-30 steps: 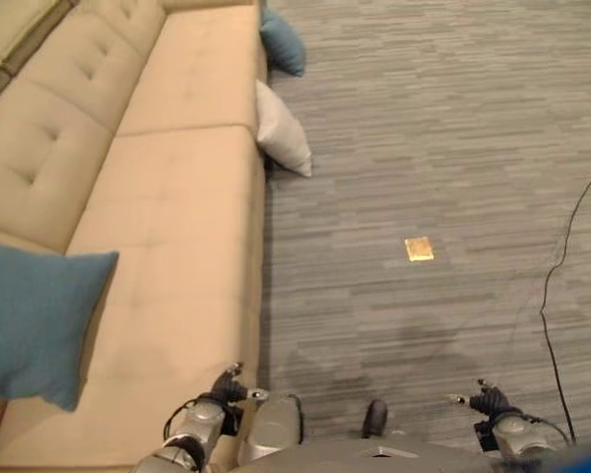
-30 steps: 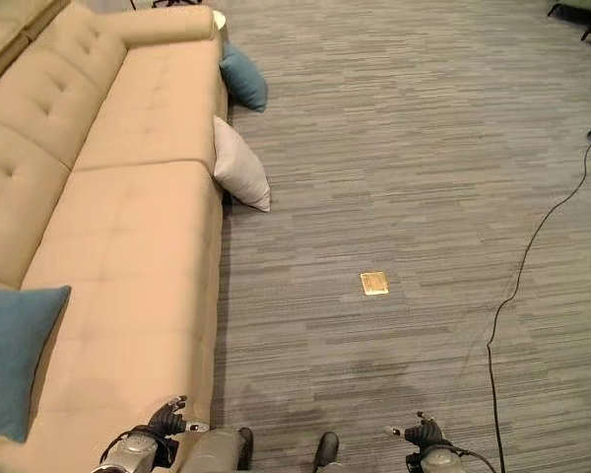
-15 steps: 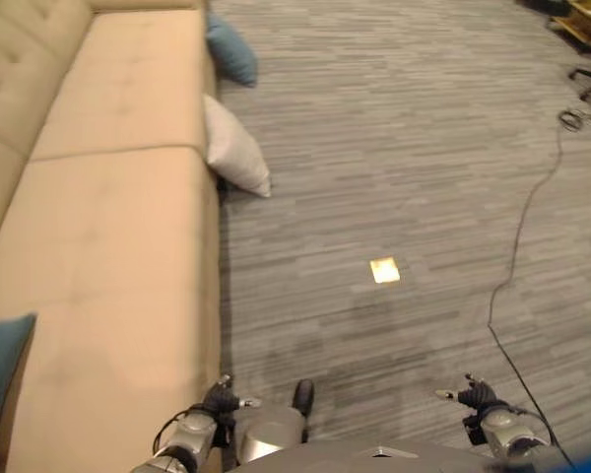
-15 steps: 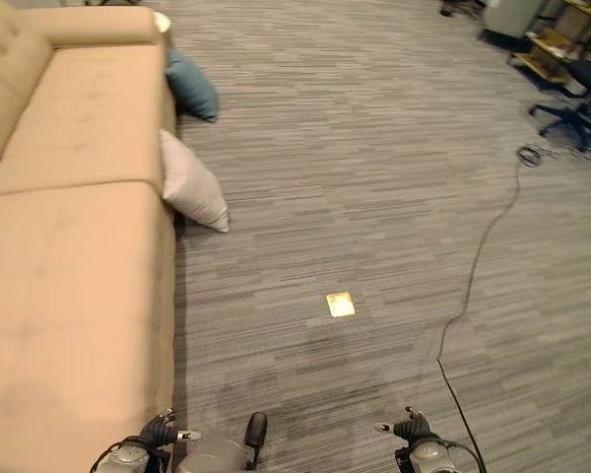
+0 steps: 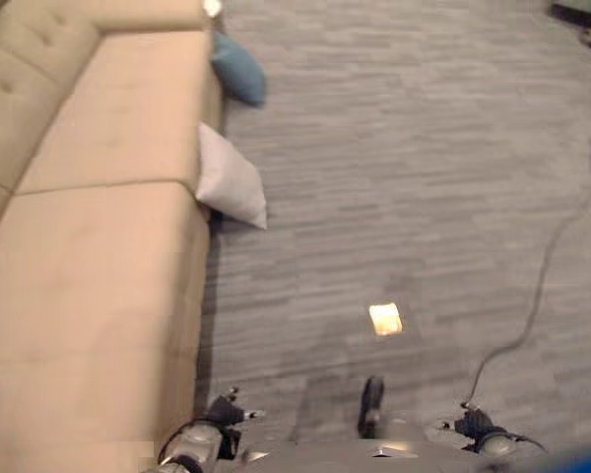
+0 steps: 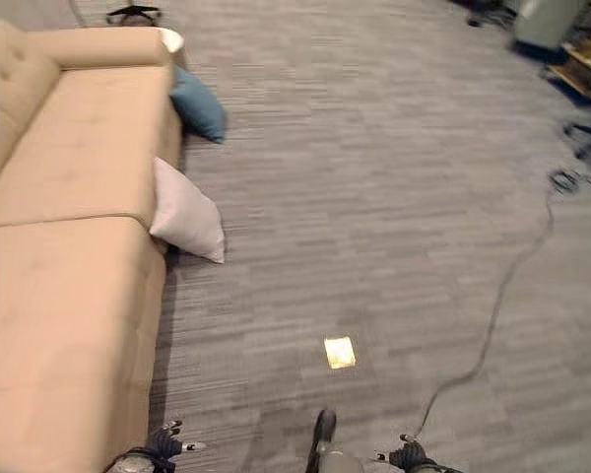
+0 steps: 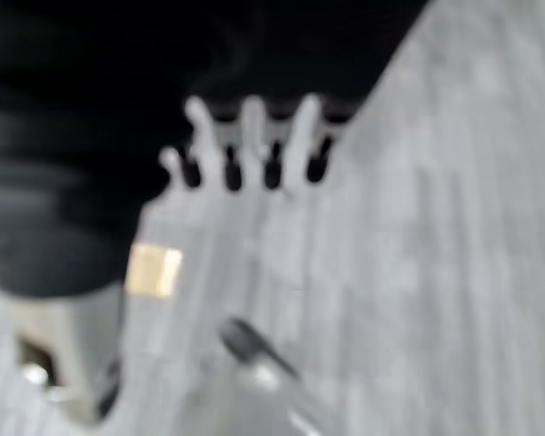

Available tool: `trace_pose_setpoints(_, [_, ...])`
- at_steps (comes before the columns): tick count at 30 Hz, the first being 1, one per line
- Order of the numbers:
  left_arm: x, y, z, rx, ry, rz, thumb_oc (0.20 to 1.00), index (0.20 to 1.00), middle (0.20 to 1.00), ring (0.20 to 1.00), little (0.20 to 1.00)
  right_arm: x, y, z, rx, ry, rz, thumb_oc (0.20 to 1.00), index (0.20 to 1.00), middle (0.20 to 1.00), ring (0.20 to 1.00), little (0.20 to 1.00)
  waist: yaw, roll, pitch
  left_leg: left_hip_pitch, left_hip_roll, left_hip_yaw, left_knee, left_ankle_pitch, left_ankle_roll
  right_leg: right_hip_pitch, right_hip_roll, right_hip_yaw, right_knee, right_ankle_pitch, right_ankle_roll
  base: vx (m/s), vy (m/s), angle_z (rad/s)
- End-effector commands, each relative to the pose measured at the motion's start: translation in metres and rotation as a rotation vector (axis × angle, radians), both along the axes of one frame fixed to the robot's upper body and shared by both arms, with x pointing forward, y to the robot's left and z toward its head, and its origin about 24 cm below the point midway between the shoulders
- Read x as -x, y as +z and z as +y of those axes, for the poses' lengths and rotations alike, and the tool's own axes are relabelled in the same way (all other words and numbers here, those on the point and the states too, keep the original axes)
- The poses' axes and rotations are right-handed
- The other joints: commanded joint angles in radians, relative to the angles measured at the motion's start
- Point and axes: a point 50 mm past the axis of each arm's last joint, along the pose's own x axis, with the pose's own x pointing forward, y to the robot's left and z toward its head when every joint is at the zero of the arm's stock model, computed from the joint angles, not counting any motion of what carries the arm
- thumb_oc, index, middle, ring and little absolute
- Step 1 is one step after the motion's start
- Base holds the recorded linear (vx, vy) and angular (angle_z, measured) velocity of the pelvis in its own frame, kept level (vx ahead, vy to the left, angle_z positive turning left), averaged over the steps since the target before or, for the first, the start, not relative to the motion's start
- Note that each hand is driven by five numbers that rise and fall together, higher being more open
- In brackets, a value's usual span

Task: Pick up all the scattered cushions and arrange them neatly on the sofa.

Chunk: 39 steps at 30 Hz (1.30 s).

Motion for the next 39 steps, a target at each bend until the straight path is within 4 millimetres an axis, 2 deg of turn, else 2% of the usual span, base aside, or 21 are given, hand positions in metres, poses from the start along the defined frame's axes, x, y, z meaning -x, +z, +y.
trace_pose_setpoints(1, [-0.027, 0.01, -0.003, -0.007, -0.028, -0.076, 1.0, 1.0, 1.0, 1.0, 1.0, -0.028, 0.018, -0.023, 0.062, -0.015, -0.105, 1.0, 1.0, 1.0, 1.0, 1.0, 0.036, 0.033, 0.099, -0.04, 0.067, 0.051, -0.14, 0.152, 0.018, 0.132, 0.017, -0.024, -0.008, -0.105, 0.121, 0.26, -0.101, -0.19])
trace_pose_setpoints(3, [-0.027, 0.01, -0.002, -0.009, -0.021, -0.078, 1.0, 1.0, 1.0, 1.0, 1.0, -0.03, 0.019, -0.022, 0.059, -0.019, -0.114, 1.0, 1.0, 1.0, 1.0, 1.0, 0.043, 0.028, 0.1, -0.061, 0.051, 0.06, -0.161, 0.132, 0.02, 0.153, 0.021, -0.024, -0.023, -0.113, 0.124, 0.31, -0.065, -0.02])
trace_pose_setpoints(4, [-0.023, 0.008, 0.0, -0.016, -0.016, -0.061, 1.0, 1.0, 1.0, 1.0, 1.0, -0.03, 0.019, -0.023, 0.064, -0.016, -0.122, 1.0, 1.0, 1.0, 1.0, 1.0, 0.055, 0.017, 0.09, -0.085, 0.024, 0.09, -0.278, 0.094, 0.028, 0.189, 0.03, -0.029, -0.055, -0.128, 0.138, 0.39, 0.014, 0.03])
trace_pose_setpoints(5, [-0.019, 0.007, 0.001, -0.016, -0.012, -0.049, 1.0, 1.0, 1.0, 1.0, 1.0, -0.028, 0.019, -0.023, 0.066, -0.013, -0.12, 1.0, 1.0, 1.0, 1.0, 1.0, 0.062, 0.019, 0.08, -0.088, 0.013, 0.107, -0.369, 0.108, 0.029, 0.204, 0.04, -0.029, -0.063, -0.142, 0.144, 0.54, 0.042, 0.06])
trace_pose_setpoints(6, [-0.015, 0.005, 0.003, -0.017, -0.008, -0.037, 1.0, 1.0, 1.0, 1.0, 1.0, -0.026, 0.018, -0.022, 0.066, -0.011, -0.114, 1.0, 1.0, 1.0, 1.0, 1.0, 0.071, 0.024, 0.069, -0.095, 0.0, 0.122, -0.467, 0.152, 0.029, 0.223, 0.058, -0.027, -0.067, -0.156, 0.148, 0.28, 0.051, 0.17])
trace_pose_setpoints(7, [-0.015, 0.005, 0.003, -0.017, -0.008, -0.037, 1.0, 1.0, 1.0, 1.0, 1.0, -0.026, 0.018, -0.022, 0.066, -0.01, -0.114, 1.0, 1.0, 1.0, 1.0, 1.0, 0.071, 0.023, 0.07, -0.092, -0.001, 0.123, -0.471, 0.155, 0.029, 0.224, 0.057, -0.027, -0.067, -0.157, 0.148, 0.29, 0.058, 0.33])
trace_pose_setpoints(9, [-0.004, 0.002, 0.008, -0.023, 0.001, -0.002, 1.0, 1.0, 1.0, 1.0, 1.0, -0.021, 0.016, -0.023, 0.068, -0.016, -0.098, 1.0, 1.0, 1.0, 1.0, 1.0, 0.101, 0.038, 0.052, -0.142, -0.017, 0.158, -0.62, 0.283, 0.011, 0.282, 0.113, -0.002, -0.067, -0.202, 0.142, 0.43, 0.086, 0.07])
trace_pose_setpoints(12, [0.003, 0.001, 0.014, -0.032, 0.02, 0.019, 1.0, 1.0, 1.0, 1.0, 1.0, -0.021, 0.013, -0.016, 0.049, 0.005, -0.094, 1.0, 1.0, 1.0, 1.0, 1.0, 0.106, 0.021, 0.034, -0.096, -0.026, 0.137, -0.655, 0.276, 0.033, 0.298, 0.115, 0.009, -0.043, -0.218, 0.145, 0.39, 0.116, -0.13])
trace_pose_setpoints(13, [0.006, 0.001, 0.016, -0.036, 0.026, 0.025, 1.0, 1.0, 1.0, 1.0, 1.0, -0.018, 0.011, -0.014, 0.041, 0.015, -0.08, 1.0, 1.0, 1.0, 1.0, 1.0, 0.108, 0.01, 0.032, -0.086, -0.043, 0.124, -0.633, 0.264, 0.048, 0.3, 0.107, 0.016, 0.005, -0.222, 0.148, 0.32, 0.143, -0.5])
trace_pose_setpoints(15, [0.007, 0.002, 0.023, -0.045, 0.032, 0.03, 1.0, 1.0, 1.0, 1.0, 1.0, -0.018, 0.01, -0.009, 0.032, 0.042, -0.074, 1.0, 1.0, 1.0, 1.0, 1.0, 0.114, -0.005, 0.027, -0.03, -0.051, 0.102, -0.616, 0.216, 0.072, 0.27, 0.068, 0.006, 0.184, -0.207, 0.194, 0.4, 0.216, -0.29])
trace_pose_setpoints(18, [0.004, 0.004, 0.026, -0.052, 0.033, 0.02, 1.0, 1.0, 1.0, 1.0, 1.0, -0.028, 0.013, -0.005, 0.025, 0.064, -0.097, 1.0, 1.0, 1.0, 1.0, 1.0, 0.087, 0.021, 0.047, 0.037, -0.05, 0.067, -0.611, 0.18, 0.11, 0.152, 0.025, 0.021, 0.456, -0.086, 0.228, 0.25, 0.201, 0.12])
trace_pose_setpoints(20, [0.004, 0.005, 0.029, -0.072, 0.026, 0.022, 1.0, 1.0, 1.0, 1.0, 1.0, -0.031, 0.014, -0.003, 0.027, 0.081, -0.106, 1.0, 1.0, 1.0, 1.0, 1.0, 0.075, 0.055, 0.048, 0.076, -0.031, 0.05, -0.619, 0.161, 0.127, 0.075, 0.013, 0.009, 0.583, -0.055, 0.229, 0.27, 0.165, 0.37])
trace_pose_setpoints(21, [0.005, 0.005, 0.03, -0.075, 0.03, 0.024, 1.0, 1.0, 1.0, 1.0, 1.0, -0.031, 0.013, -0.002, 0.026, 0.083, -0.104, 1.0, 1.0, 1.0, 1.0, 1.0, 0.072, 0.061, 0.048, 0.098, -0.032, 0.039, -0.63, 0.156, 0.131, 0.058, -0.002, -0.005, 0.591, -0.063, 0.22, 0.43, 0.099, 0.27])
trace_pose_setpoints(23, [0.005, 0.005, 0.03, -0.074, 0.036, 0.022, 1.0, 1.0, 1.0, 1.0, 1.0, -0.03, 0.013, -0.001, 0.028, 0.096, -0.095, 1.0, 1.0, 1.0, 1.0, 1.0, 0.065, 0.066, 0.049, 0.143, -0.035, 0.01, -0.653, 0.146, 0.131, 0.034, -0.015, -0.022, 0.525, -0.082, 0.205, 0.39, 0.01, 0.21])
trace_pose_setpoints(25, [0.005, 0.004, 0.028, -0.074, 0.024, 0.027, 1.0, 1.0, 1.0, 1.0, 1.0, -0.03, 0.013, -0.001, 0.033, 0.106, -0.092, 1.0, 1.0, 1.0, 1.0, 1.0, 0.052, 0.064, 0.048, 0.195, -0.038, -0.023, -0.673, 0.116, 0.113, 0.007, -0.028, -0.02, 0.324, -0.111, 0.192, 0.34, -0.061, 0.52])
trace_pose_setpoints(26, [0.005, 0.004, 0.028, -0.074, 0.024, 0.027, 1.0, 1.0, 1.0, 1.0, 1.0, -0.03, 0.013, -0.001, 0.033, 0.106, -0.092, 1.0, 1.0, 1.0, 1.0, 1.0, 0.05, 0.064, 0.046, 0.192, -0.037, -0.024, -0.673, 0.117, 0.112, 0.007, -0.027, -0.021, 0.32, -0.107, 0.191, 0.24, -0.075, 0.55])
trace_pose_setpoints(30, [0.006, 0.001, 0.022, -0.07, 0.026, 0.036, 1.0, 1.0, 1.0, 1.0, 1.0, -0.025, 0.013, -0.008, 0.049, 0.083, -0.077, 1.0, 1.0, 1.0, 1.0, 1.0, 0.012, 0.053, 0.037, 0.28, -0.032, -0.139, -0.703, 0.062, 0.077, -0.036, -0.017, 0.125, 0.04, -0.024, 0.217, 0.45, -0.146, 0.53])
trace_pose_setpoints(34, [0.016, -0.002, 0.021, -0.067, 0.047, 0.061, 1.0, 1.0, 1.0, 1.0, 1.0, -0.02, 0.011, -0.01, 0.054, 0.074, -0.065, 1.0, 1.0, 1.0, 1.0, 1.0, 0.007, 0.04, 0.019, 0.299, -0.003, -0.163, -0.671, 0.036, 0.049, -0.003, -0.011, 0.104, 0.029, -0.011, 0.208, 0.3, -0.134, 0.89])
trace_pose_setpoints(36, [0.017, -0.003, 0.018, -0.053, 0.058, 0.057, 1.0, 1.0, 1.0, 1.0, 1.0, -0.018, 0.011, -0.011, 0.052, 0.065, -0.067, 1.0, 1.0, 1.0, 1.0, 1.0, 0.01, 0.04, 0.026, 0.258, 0.02, -0.148, -0.56, 0.075, 0.007, 0.04, -0.004, 0.068, 0.012, -0.028, 0.194, 0.21, -0.216, 0.58])
trace_pose_setpoints(37, [0.01, -0.002, 0.014, -0.041, 0.056, 0.038, 1.0, 1.0, 1.0, 1.0, 1.0, -0.027, 0.015, -0.012, 0.052, 0.054, -0.099, 1.0, 1.0, 1.0, 1.0, 1.0, 0.017, 0.029, 0.059, 0.135, 0.023, -0.093, -0.368, 0.137, -0.015, 0.081, -0.011, 0.039, -0.004, -0.046, 0.175, 0.11, -0.243, 0.73])
trace_pose_setpoints(39, [0.006, 0.0, 0.015, -0.042, 0.062, 0.028, 1.0, 1.0, 1.0, 1.0, 1.0, -0.032, 0.017, -0.012, 0.053, 0.057, -0.113, 1.0, 1.0, 1.0, 1.0, 1.0, 0.035, 0.018, 0.084, 0.046, 0.053, 0.007, -0.235, 0.143, -0.002, 0.135, -0.004, 0.011, -0.025, -0.075, 0.147, 0.09, -0.182, 0.65])
